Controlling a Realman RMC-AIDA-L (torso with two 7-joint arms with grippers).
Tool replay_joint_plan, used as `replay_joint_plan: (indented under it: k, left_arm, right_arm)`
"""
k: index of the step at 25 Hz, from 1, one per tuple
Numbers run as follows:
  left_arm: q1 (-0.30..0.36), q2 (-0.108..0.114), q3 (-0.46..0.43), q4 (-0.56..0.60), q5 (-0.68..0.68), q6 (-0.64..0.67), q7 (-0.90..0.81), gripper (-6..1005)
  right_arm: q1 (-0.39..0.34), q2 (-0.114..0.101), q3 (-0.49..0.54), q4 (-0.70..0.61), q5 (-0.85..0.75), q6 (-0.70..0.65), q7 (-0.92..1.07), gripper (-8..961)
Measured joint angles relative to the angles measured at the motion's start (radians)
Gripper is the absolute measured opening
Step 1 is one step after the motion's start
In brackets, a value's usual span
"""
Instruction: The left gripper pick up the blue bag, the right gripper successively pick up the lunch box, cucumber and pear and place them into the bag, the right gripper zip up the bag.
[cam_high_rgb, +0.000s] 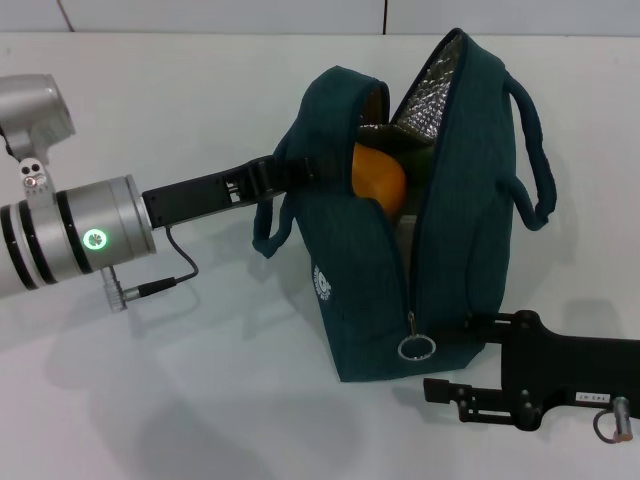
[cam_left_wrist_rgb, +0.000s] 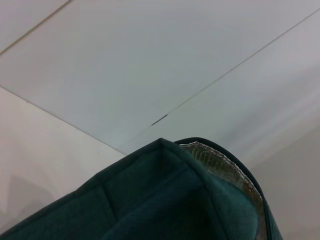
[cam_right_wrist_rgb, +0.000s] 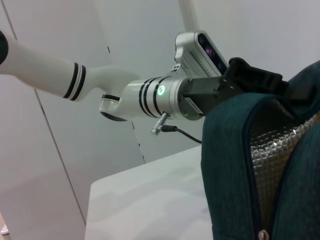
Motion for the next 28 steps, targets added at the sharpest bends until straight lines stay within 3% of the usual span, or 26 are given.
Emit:
replay_joint_plan:
  k: [13,23,28]
  left_arm:
    - [-0.001,-0.001,0.0,0.0,0.0,0.0,0.0,47]
    - [-0.001,-0.001,0.0,0.0,0.0,0.002,0.0,47]
    - [-0.001,-0.002,0.0,0.0,-0.001,0.002,0.0,47]
  right_arm:
    - [0.03,0.0,-0.01,0.037,0.019,0.02,0.0,623]
    - [0.032,0.0,-0.226,0.028,0.194,0.054,0.0,622]
    - [0.029,0.0,-0.243,0.026,0.221,0.072,0.0,621]
